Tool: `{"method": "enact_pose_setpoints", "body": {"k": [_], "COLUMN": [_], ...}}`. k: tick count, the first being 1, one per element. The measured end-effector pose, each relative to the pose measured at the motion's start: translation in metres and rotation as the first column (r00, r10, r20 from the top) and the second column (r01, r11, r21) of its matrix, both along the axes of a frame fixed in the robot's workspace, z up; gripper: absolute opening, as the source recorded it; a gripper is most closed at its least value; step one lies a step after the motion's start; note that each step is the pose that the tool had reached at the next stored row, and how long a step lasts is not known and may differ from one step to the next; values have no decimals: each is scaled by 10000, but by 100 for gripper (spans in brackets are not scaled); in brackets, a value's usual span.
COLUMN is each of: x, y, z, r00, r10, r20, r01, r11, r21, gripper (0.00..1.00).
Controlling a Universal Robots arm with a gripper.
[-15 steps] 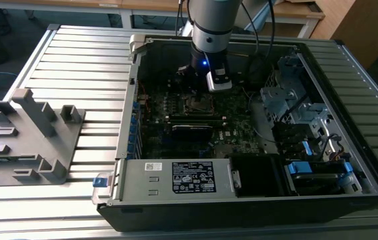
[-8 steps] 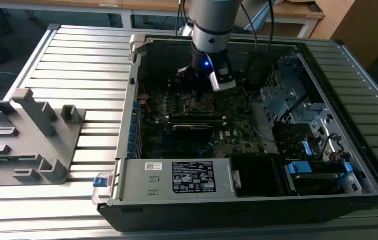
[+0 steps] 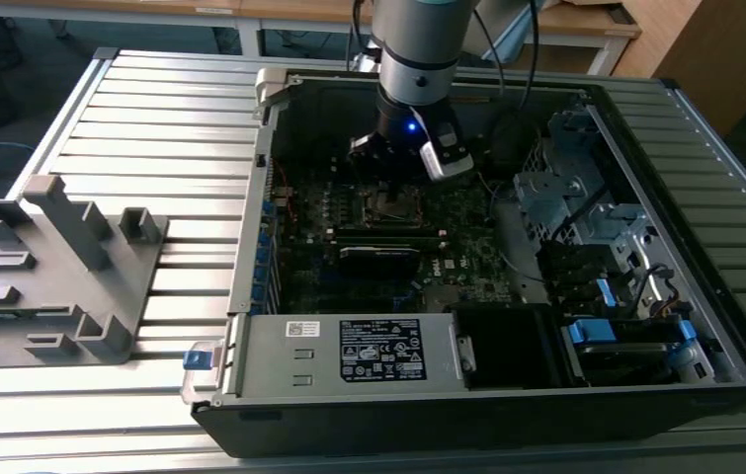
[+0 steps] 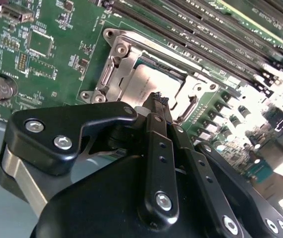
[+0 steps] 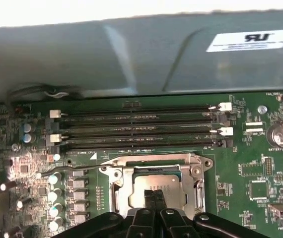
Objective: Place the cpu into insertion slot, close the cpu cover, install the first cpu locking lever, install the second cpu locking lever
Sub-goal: 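Close the cpu cover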
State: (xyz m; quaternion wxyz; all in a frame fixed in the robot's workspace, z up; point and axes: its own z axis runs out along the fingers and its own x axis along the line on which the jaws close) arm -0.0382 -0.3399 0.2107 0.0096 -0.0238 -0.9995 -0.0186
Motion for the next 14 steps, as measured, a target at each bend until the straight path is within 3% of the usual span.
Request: {"method": "enact_pose_setpoints", "body": {"k": [4,14], "x": [-2,-61], "y": [-1,-1], "z": [-1,-15], "r00": [9995,9999], "r10": [305,146], "r20": [74,73], "r01": [-305,-145], "r11": [9995,9999], "r21": [-3,-50], "gripper": [11,11]}}
